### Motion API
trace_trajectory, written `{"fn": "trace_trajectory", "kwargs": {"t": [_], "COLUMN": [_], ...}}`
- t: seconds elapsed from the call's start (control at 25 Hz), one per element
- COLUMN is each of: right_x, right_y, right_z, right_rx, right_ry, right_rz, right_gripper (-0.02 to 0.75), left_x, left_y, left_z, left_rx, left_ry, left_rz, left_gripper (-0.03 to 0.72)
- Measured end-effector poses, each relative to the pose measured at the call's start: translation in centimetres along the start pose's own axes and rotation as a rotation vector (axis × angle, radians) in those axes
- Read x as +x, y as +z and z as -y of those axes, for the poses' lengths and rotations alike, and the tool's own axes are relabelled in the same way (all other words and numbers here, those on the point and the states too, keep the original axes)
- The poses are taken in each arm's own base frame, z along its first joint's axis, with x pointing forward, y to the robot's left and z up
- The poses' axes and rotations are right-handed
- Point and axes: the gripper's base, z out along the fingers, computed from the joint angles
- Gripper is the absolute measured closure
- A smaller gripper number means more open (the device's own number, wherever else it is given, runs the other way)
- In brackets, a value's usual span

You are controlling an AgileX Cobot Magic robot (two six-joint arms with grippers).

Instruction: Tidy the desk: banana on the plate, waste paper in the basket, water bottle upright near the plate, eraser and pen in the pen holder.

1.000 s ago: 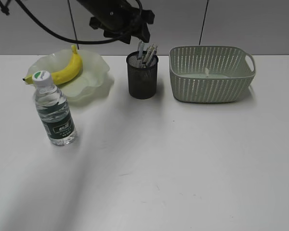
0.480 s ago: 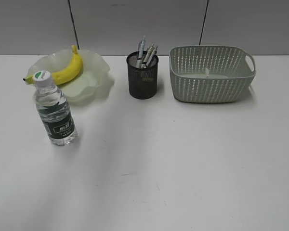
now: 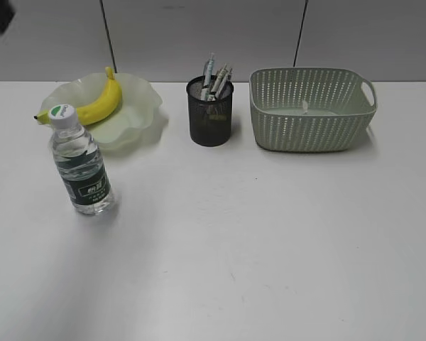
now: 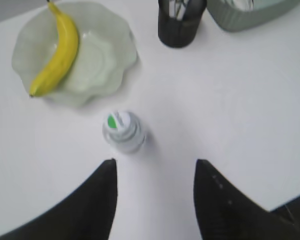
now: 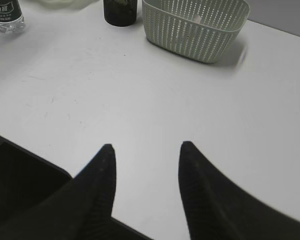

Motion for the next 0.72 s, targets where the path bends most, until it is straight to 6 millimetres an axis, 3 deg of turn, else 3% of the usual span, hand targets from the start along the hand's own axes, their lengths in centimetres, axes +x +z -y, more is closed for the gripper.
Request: {"fn": "trace_trajectory", "kwargs": {"t": [0.2,0.4,0.6,0.72], "right_x": [0.0,0.0,0.0,0.0], "right_y": [0.0,0.0,0.0,0.0], "right_z": [0.0,0.0,0.0,0.0], "right_rx": [0.000,-0.001,-0.001,-0.001], "right_ry": [0.000,0.000,0.002,0.002], "right_rz": [0.000,0.000,0.001,0.001], "right_gripper": [0.396,0.396,0.395,0.395], "left_x": [9.0,17.7,24.2,26.7], "left_y": [-1.0,-3.1,-3.2,-3.3], "left_z": [-0.3,-0.6,-0.9,-1.0], "left_rx": [0.007,0.022,0.029,0.035], "left_ry": [-0.005,-0.011,-0.013,-0.013], "left_rz": [-0.079,0.034,0.137,0.235], "left_gripper": [0.318,0.318,0.320,0.321]}}
